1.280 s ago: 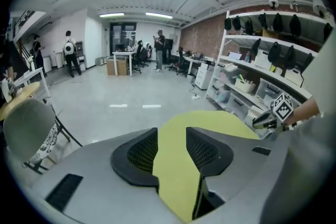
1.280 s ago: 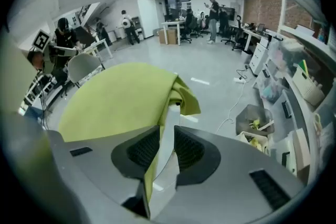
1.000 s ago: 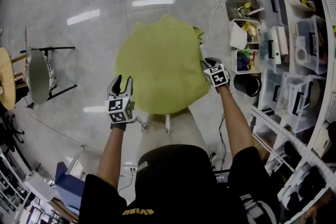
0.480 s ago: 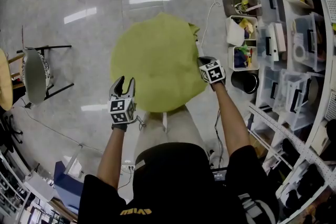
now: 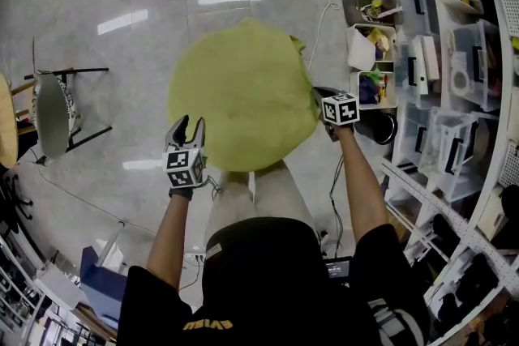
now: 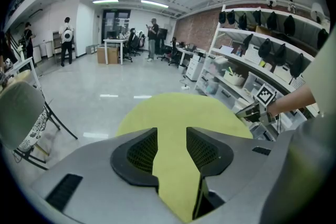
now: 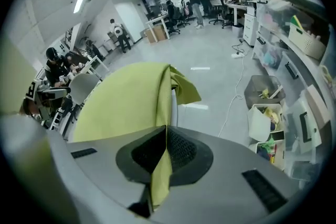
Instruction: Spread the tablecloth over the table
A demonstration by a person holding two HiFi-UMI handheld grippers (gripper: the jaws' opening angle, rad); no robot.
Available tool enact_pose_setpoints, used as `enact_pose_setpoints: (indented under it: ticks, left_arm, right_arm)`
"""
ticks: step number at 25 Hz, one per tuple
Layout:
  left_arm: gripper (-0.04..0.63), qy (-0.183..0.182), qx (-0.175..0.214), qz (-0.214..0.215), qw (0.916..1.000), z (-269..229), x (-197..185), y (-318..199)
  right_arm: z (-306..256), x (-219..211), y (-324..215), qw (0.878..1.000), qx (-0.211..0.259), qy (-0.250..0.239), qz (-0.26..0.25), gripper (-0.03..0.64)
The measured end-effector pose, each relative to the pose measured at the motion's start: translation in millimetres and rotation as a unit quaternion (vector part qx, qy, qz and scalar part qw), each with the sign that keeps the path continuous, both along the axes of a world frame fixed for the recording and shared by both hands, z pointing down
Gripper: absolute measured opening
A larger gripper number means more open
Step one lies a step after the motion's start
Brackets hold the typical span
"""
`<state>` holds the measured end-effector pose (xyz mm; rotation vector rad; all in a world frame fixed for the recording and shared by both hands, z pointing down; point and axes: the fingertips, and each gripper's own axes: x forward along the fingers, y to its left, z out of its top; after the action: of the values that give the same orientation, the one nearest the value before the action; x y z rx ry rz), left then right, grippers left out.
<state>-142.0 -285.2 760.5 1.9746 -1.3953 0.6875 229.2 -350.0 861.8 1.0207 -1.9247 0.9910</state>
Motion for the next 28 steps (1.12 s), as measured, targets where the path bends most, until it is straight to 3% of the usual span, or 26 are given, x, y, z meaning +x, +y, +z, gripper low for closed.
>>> enact_pose_setpoints:
  ticks: [14,24,28]
  left_arm:
    - [0.184,-0.002,0.001,0.008,1.0,-3,13,-3]
    - [0.184,-0.001,0.009,0.005,0.9999,-10,15,-5]
    - [0.184,0.001,0.017,0.001,0.9998,-16,14,-5]
  right_arm:
    - [-23,112,-22,0.994,0.03,0.066,0.084,0.006]
    - [-37,120,-63,0.99,0.054,0.12,0.049,0.006]
    - [-35,126,-63,0.987,0.056,0.125,0.087,0.028]
